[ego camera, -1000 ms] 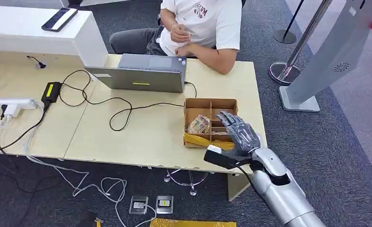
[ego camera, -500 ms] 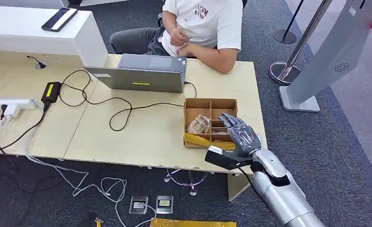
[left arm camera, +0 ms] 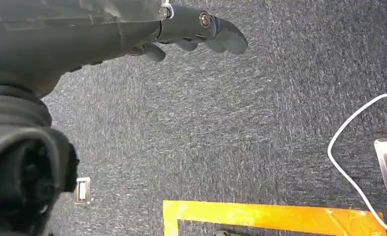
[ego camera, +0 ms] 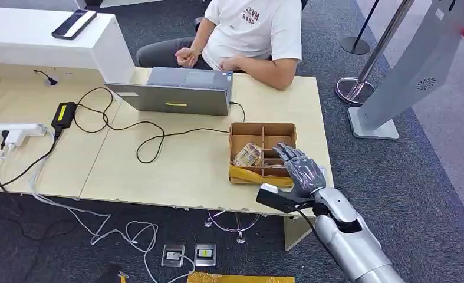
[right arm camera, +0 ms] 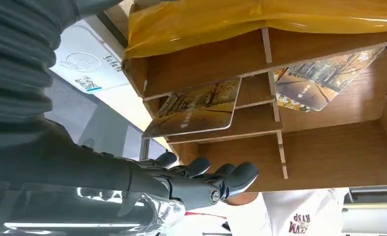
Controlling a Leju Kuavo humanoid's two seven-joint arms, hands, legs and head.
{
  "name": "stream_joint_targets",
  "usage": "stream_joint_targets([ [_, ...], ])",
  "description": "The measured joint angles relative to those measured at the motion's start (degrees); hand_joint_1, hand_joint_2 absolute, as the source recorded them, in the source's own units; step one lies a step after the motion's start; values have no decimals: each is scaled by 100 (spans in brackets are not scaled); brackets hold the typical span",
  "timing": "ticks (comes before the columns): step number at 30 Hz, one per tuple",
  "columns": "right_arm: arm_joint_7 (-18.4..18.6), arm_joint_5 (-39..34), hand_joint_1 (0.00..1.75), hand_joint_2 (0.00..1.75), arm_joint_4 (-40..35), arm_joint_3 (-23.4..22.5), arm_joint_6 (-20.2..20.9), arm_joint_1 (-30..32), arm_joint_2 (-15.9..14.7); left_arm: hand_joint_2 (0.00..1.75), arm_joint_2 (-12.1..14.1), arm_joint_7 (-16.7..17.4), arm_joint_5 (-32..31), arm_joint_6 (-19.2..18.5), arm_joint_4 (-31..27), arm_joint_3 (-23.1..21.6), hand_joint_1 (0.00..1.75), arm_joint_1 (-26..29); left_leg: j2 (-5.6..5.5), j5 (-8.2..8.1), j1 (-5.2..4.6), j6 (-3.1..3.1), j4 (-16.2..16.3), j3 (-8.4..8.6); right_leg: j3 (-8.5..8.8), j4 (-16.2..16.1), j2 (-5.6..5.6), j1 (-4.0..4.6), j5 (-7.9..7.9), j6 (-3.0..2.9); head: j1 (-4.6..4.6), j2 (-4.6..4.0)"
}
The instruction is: Pass the card to the sensor for recognition and then transmit it.
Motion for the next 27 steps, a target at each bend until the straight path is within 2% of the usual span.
stream_joint_targets([
  [1, 0, 0, 5, 175, 11, 2, 0, 0, 0, 0, 0, 0, 0, 0, 0, 0, 0, 0, 0, 0, 0, 0, 0, 0, 0, 0, 0, 0, 0, 0, -2, 0],
  [2, 0, 0, 59, 175, 28, 7, 0, 0, 0, 0, 0, 0, -2, 0, 0, -2, 0, 0, 0, 0, 0, 0, 0, 0, 0, 0, 0, 0, 0, 0, 0, 0],
  [3, 2, 0, 150, 175, 46, 11, 0, 0, 0, 0, 0, 0, -2, 0, 0, -2, 0, 0, 0, 0, 0, 0, 0, 0, 0, 0, 0, 0, 0, 0, -2, 0],
  [4, 4, -2, 171, 175, 61, 15, 0, 0, 0, 0, 0, 0, -2, 0, 0, -4, 0, 0, 0, 0, 0, 0, 0, 0, 0, 0, 0, 0, 0, 0, 0, 0],
  [27, 61, -168, 175, 175, 131, 96, 157, -59, 2, 0, 0, 0, 35, 11, 0, -55, 0, 0, 0, 0, 0, 0, 0, 3, 2, 0, 0, 0, 0, 0, -2, 0],
])
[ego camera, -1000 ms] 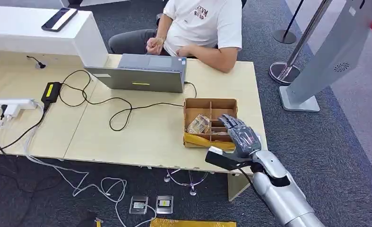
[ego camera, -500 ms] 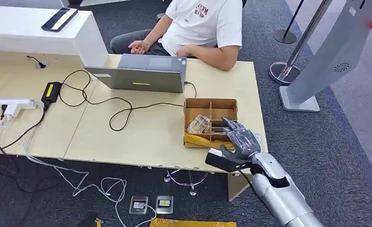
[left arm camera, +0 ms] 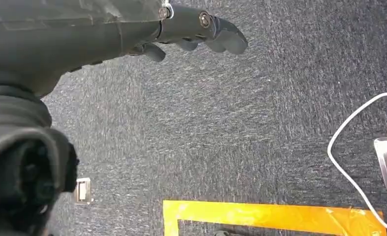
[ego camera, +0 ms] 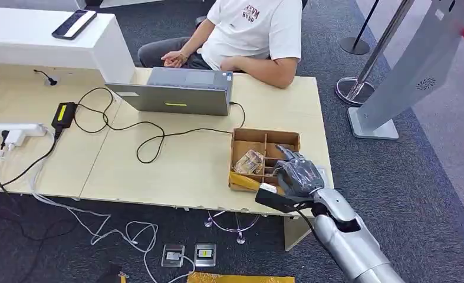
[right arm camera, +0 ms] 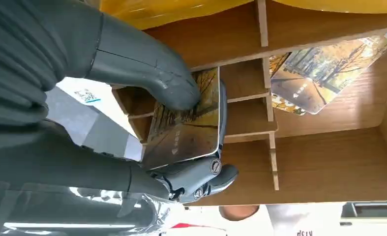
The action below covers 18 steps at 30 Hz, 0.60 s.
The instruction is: Pass the card to the sensor for recognition and then transmit it.
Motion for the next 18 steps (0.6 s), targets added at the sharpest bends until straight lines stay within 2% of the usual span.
stream_joint_targets([
  [18, 20, -22, 175, 175, 79, 50, -90, -43, 37, 0, 0, -50, 11, 28, 0, -13, 0, 0, 0, 0, 0, 0, 0, 0, 1, 0, 0, 0, 0, 0, 2, 0],
])
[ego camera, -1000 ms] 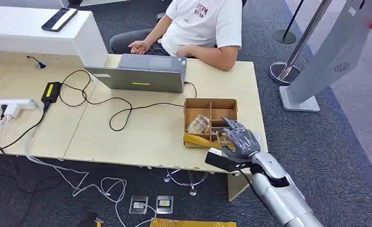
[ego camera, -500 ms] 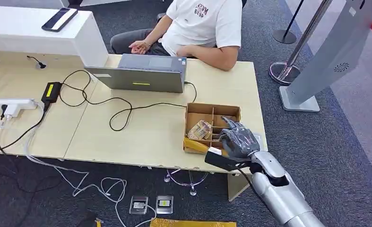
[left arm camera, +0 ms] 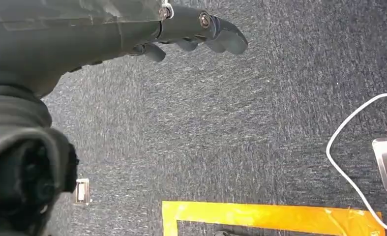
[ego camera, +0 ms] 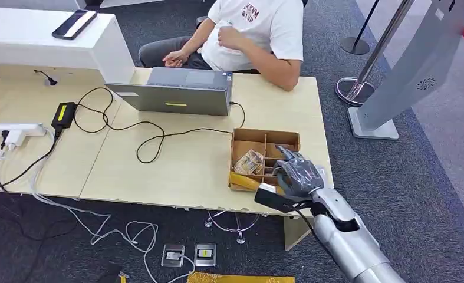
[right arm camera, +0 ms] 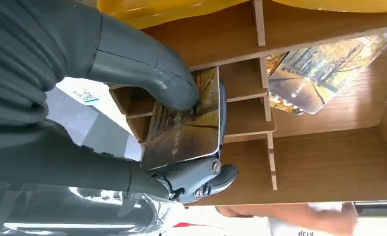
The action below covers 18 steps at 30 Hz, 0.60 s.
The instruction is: Pass the card to the sensor for recognition and then transmit it.
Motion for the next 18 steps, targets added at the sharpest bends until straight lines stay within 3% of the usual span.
stream_joint_targets([
  [5, 28, -30, 175, 175, 44, 2, -134, -17, 11, 0, 0, -20, 2, 4, 0, -7, 0, 0, 0, 0, 0, 0, 0, 0, 0, 0, 0, 0, 0, 0, -2, 0],
  [9, 63, -46, 175, 175, 48, -11, -483, -138, 9, 0, 0, -55, 4, 33, 0, -11, 0, 0, 0, 0, 0, 0, 1, 0, -1, 0, 1, 0, 1, 0, -2, 0],
  [14, -15, -162, 175, 175, 22, -229, -887, -682, -48, 0, -7, -118, 17, 109, 0, -13, 0, 1, 1, 3, -2, 1, 2, 0, -3, 1, 4, -1, 5, 1, -2, 0],
  [18, -153, -242, 175, 175, 4, -441, -918, -1235, -122, 0, -17, -135, 17, 122, 0, -15, 0, 3, 2, 3, -1, 1, 3, 2, -1, 1, 2, -1, 5, 1, 2, 0],
])
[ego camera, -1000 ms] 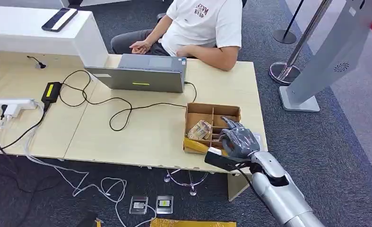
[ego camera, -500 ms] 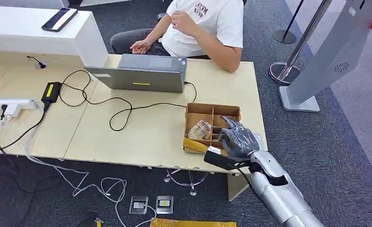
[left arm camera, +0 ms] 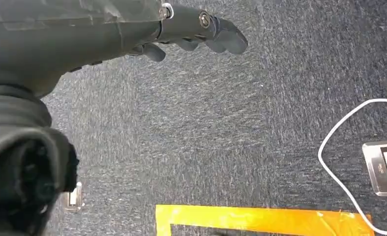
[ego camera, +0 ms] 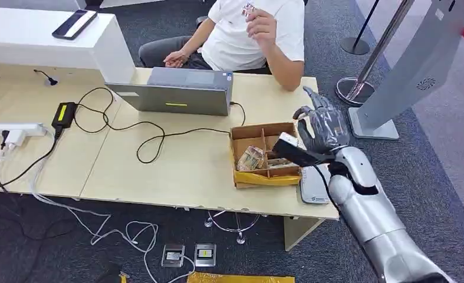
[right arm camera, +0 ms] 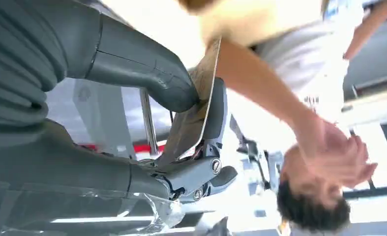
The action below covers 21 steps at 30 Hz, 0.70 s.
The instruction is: Pass the card to the sensor for recognition and then transmit it.
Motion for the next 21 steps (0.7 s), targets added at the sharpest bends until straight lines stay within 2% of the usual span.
stream_joint_targets([
  [15, -273, -20, 175, 175, 70, -308, -33, -1130, -109, 0, 2, -70, -22, -31, 0, -4, 0, -1, 1, 0, 1, 0, -1, -3, -3, 1, 1, 1, 0, 0, -4, 0],
  [21, -304, -29, 175, 175, 197, -313, -83, -1339, -110, 0, 2, -85, -24, -33, 0, -7, 0, -2, 0, -1, 0, 0, 0, -3, -2, 1, 1, 0, 0, 0, -4, 0],
])
